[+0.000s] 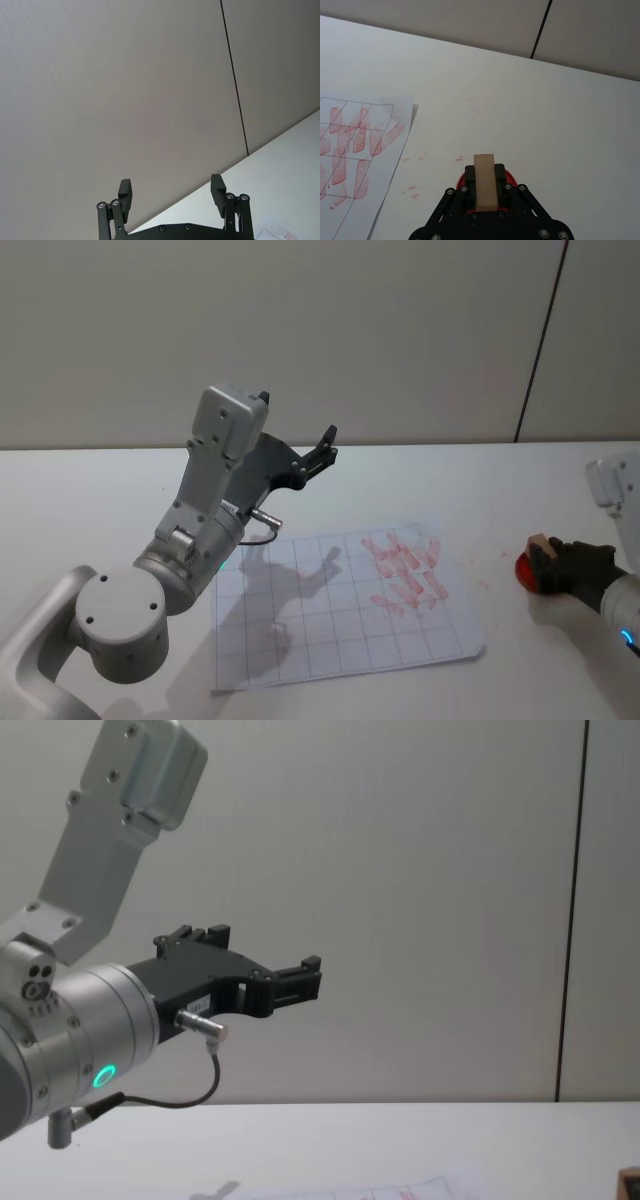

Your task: Use the one hand to pick up the stamp and affix it onto the A4 paper.

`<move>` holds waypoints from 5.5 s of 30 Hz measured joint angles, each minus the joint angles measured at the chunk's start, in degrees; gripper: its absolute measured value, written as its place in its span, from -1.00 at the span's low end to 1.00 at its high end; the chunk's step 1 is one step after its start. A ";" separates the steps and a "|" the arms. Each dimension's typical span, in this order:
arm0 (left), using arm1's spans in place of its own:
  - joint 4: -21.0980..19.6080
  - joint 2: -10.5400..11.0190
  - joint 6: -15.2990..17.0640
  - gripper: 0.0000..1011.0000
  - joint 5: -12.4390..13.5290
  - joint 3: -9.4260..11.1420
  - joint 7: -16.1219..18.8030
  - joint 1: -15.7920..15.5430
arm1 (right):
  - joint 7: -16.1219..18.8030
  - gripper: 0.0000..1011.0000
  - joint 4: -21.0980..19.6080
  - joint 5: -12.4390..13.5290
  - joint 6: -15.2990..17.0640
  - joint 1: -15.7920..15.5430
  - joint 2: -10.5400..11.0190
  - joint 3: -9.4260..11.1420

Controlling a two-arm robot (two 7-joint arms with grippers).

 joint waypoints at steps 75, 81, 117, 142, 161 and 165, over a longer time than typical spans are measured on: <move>0.00 0.00 0.00 0.98 0.00 0.00 0.00 0.00 | 1.13 -0.58 -10.24 2.82 4.80 1.19 -2.27 0.37; 0.00 0.00 0.00 0.98 0.00 0.00 0.00 0.00 | 2.81 -0.58 -12.04 2.05 5.51 0.64 -2.74 -0.88; 0.00 0.00 0.00 0.98 0.00 0.00 0.00 0.00 | 7.41 -0.58 -11.56 -4.55 6.41 -4.28 -2.68 -6.33; 0.00 0.00 0.00 0.98 0.00 0.00 0.00 0.00 | 10.00 -0.58 -5.25 -8.13 1.66 -4.00 -3.35 -7.90; 0.00 0.00 0.00 0.98 0.00 0.00 0.00 0.00 | 10.13 -0.58 -3.28 -7.29 1.31 -4.10 -3.42 -7.70; 0.00 0.00 0.00 0.98 0.00 0.00 0.00 0.00 | 9.95 -0.58 -3.22 -6.78 1.34 -3.85 -3.60 -7.51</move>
